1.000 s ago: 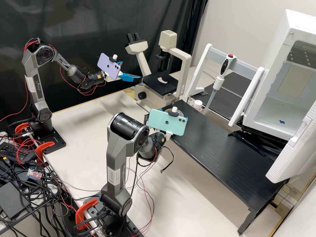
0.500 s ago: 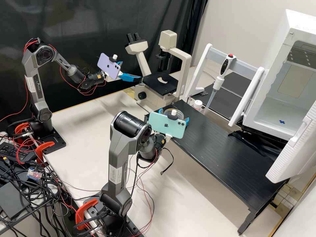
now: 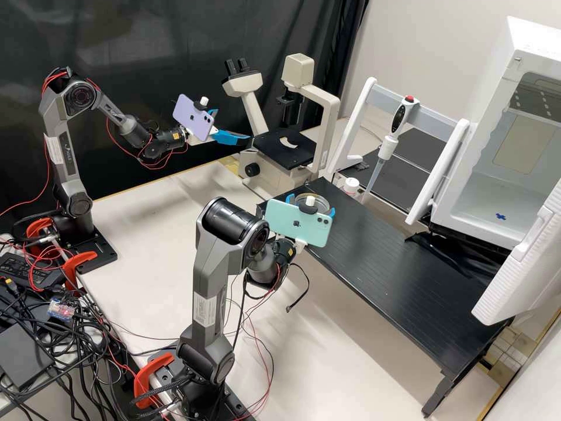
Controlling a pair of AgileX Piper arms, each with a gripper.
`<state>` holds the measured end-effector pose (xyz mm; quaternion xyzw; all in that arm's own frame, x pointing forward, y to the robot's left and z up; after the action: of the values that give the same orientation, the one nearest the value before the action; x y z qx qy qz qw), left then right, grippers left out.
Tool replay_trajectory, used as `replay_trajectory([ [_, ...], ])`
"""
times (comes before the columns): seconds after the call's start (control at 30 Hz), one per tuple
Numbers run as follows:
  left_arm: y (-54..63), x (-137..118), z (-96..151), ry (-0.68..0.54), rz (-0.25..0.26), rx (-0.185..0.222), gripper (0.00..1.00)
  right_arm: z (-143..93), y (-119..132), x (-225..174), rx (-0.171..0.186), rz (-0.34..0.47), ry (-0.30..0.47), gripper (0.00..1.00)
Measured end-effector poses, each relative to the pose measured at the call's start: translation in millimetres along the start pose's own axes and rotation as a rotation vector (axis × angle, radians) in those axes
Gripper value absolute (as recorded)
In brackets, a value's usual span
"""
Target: Move the petri dish to the incubator
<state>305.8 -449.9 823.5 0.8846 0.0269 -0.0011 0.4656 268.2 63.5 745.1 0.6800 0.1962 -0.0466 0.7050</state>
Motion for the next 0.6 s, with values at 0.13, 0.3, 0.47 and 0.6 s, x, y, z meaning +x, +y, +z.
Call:
replay_trajectory([
  [0.13, 0.0, 0.0, 0.0, 0.000, 0.000, 0.000, 1.00, 0.0, 1.2, 0.6, 0.004, 0.000, 0.004, 0.00],
  [0.3, 0.0, 0.0, 0.0, 0.000, 0.000, 0.000, 1.00, 2.5, 13.0, -3.7, 0.003, 0.023, 0.013, 0.00],
  [0.47, 0.0, 0.0, 0.0, 0.000, 0.000, 0.000, 1.00, 10.5, 41.6, -17.0, 0.022, 0.107, -0.016, 0.00],
  [0.6, 0.0, 0.0, 0.0, 0.000, 0.000, 0.000, 1.00, 30.7, 69.9, -31.7, 0.068, 0.218, -0.098, 0.00],
])
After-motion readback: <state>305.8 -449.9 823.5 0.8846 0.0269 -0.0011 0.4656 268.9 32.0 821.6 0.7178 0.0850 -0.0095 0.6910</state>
